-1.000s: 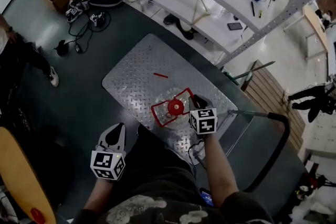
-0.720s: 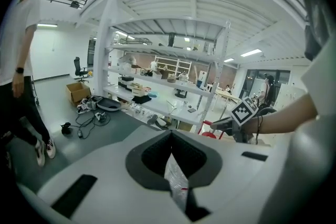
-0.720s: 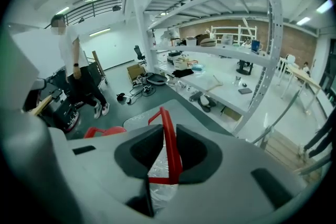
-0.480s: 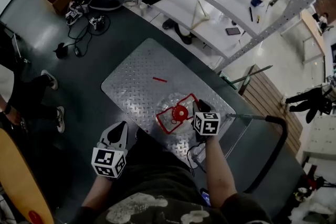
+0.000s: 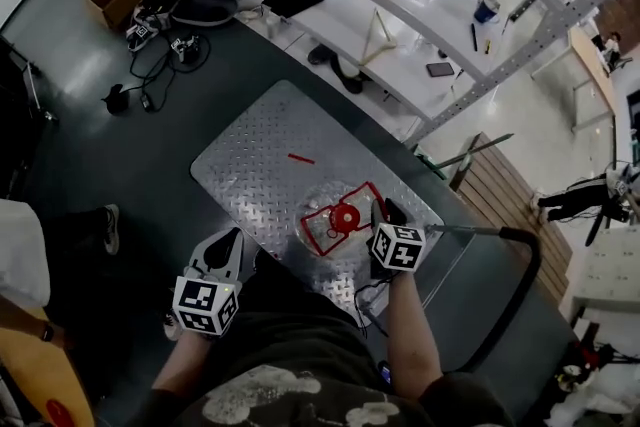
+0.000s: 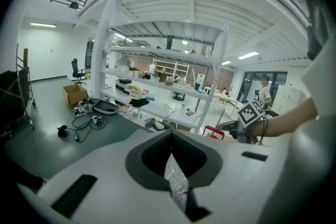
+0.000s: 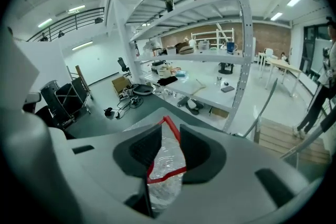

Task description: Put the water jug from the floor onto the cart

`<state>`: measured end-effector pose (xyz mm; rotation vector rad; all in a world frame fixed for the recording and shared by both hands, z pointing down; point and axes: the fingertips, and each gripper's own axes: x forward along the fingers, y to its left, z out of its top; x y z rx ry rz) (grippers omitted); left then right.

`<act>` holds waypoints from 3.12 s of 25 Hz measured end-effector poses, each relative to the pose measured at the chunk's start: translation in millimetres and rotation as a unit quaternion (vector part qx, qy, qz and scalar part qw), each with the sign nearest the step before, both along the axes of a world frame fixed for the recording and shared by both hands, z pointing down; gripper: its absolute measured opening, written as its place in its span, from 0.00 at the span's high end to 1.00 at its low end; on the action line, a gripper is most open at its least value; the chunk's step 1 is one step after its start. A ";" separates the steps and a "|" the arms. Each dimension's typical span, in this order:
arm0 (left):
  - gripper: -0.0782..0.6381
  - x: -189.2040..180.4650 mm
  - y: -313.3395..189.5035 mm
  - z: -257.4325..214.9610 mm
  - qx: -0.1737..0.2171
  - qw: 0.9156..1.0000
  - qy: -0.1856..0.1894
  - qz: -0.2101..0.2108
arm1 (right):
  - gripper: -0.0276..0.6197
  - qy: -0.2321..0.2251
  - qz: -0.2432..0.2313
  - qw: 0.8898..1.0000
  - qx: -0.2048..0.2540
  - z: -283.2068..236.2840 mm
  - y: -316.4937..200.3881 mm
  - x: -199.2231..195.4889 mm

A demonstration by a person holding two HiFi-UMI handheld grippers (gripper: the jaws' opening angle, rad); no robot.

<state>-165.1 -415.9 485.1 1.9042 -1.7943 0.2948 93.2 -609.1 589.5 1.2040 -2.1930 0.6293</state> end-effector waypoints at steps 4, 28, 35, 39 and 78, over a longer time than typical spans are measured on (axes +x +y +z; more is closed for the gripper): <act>0.88 9.0 0.3 -1.9 0.005 1.000 -0.001 -0.004 | 0.83 -0.028 -0.001 0.999 0.020 -18.5 3.2 -3.1; 0.88 -1.2 62.5 -16.8 0.046 0.998 0.019 -0.047 | 0.97 -0.086 -0.021 0.985 0.151 -116.6 52.7 -53.4; 0.88 -8.2 145.7 -15.6 0.046 0.996 0.017 -0.073 | 0.97 -0.099 -0.048 0.980 0.164 -132.7 124.0 -67.8; 0.88 -14.4 192.3 -27.2 0.053 0.995 0.014 -0.086 | 0.97 -0.105 -0.058 0.980 0.162 -140.0 167.6 -73.5; 0.88 124.8 331.8 -64.4 0.079 0.995 0.003 0.058 | 0.97 -0.104 0.052 0.974 0.193 -175.7 436.3 129.5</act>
